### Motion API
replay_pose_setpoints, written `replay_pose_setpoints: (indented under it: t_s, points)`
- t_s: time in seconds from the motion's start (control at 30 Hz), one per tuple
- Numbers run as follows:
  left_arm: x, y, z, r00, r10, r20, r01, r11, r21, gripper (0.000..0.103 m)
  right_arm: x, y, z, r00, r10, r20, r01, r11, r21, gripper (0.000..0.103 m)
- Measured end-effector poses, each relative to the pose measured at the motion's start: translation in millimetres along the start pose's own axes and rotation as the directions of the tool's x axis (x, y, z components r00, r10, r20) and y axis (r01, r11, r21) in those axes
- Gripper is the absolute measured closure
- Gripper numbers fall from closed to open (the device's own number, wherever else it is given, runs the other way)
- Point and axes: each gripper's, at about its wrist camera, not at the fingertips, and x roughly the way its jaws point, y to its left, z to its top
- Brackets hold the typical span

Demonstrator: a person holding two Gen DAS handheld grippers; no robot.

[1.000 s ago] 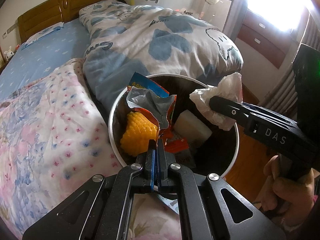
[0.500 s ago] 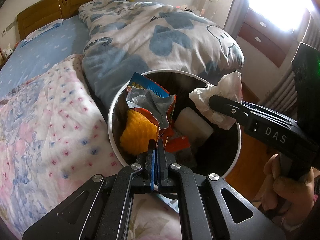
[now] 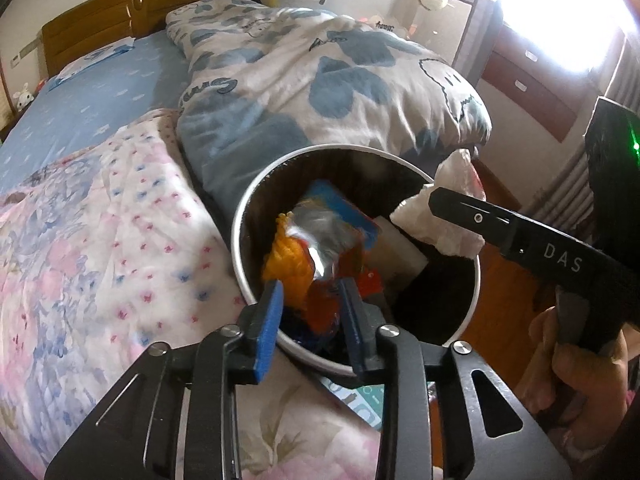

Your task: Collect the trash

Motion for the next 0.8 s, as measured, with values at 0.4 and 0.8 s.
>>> replay_pose_setpoints:
  t_s: [0.4, 0.8]
  points:
    - [-40, 25, -34, 0.998, 0.004, 0.057, 0.002, 0.994, -0.106, 0.061, -8, 12, -8, 0.999, 0.047, 0.005, -0.047, 0.999, 0.007, 0.038]
    - [-82, 56, -67, 0.992, 0.047, 0.116, -0.024, 0.982, -0.188, 0.059, -18, 37, -22, 0.997, 0.072, 0.017, -0.072, 0.997, 0.008, 0.032]
